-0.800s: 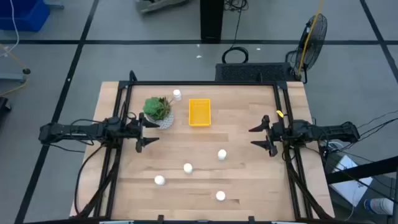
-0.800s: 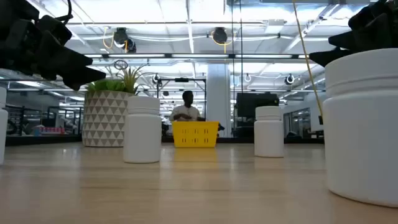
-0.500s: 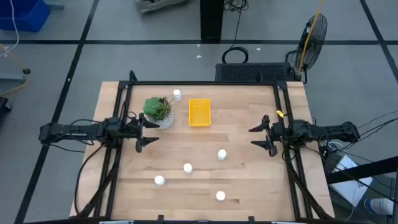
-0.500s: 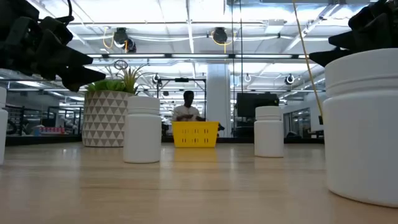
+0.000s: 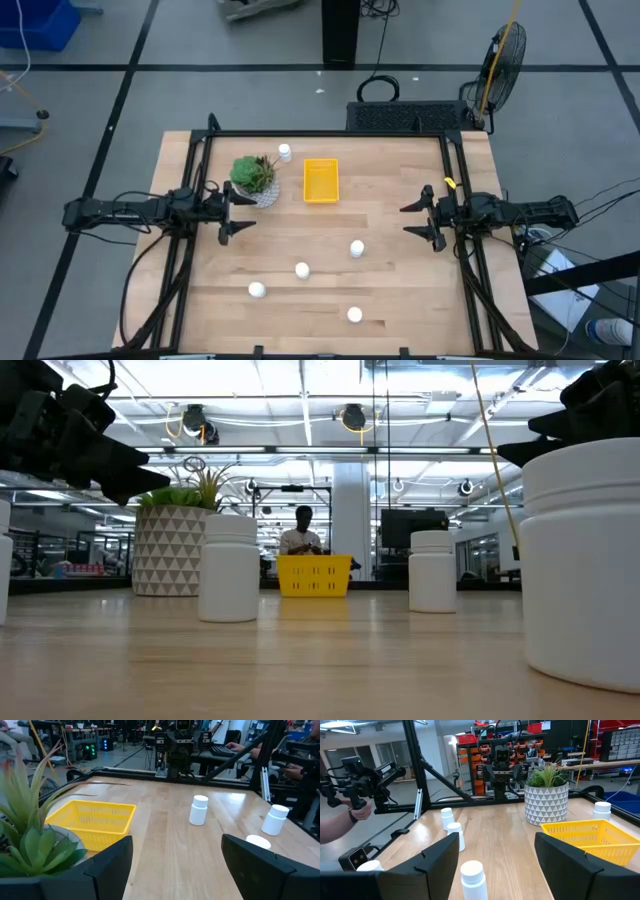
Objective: Pick and place pill bottles into a basket
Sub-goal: Put the white pill bottle into the yellow bin
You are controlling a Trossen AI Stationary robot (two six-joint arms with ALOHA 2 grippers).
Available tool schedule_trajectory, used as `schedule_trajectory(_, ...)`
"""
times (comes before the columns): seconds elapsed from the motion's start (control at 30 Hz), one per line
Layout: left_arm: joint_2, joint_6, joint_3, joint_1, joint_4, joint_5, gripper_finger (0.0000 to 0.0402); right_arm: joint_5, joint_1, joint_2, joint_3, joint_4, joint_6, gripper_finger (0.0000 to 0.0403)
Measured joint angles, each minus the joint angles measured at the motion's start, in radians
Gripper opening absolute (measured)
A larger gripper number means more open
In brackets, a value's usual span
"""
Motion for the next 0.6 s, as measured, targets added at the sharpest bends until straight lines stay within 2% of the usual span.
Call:
schedule_trajectory(0.47, 0.000, -0.016, 0.000, 0.000, 0.000, 0.000, 0.0310, 0.000, 0.000, 0.000, 0.000, 0.002, 0.017, 0.0251)
schedule_trajectory(0.6, 0.000, -0.054, 0.000, 0.000, 0.021, 0.002, 0.0310, -0.004, 0.000, -0.001, 0.006, 0.067, 0.038, 0.0251)
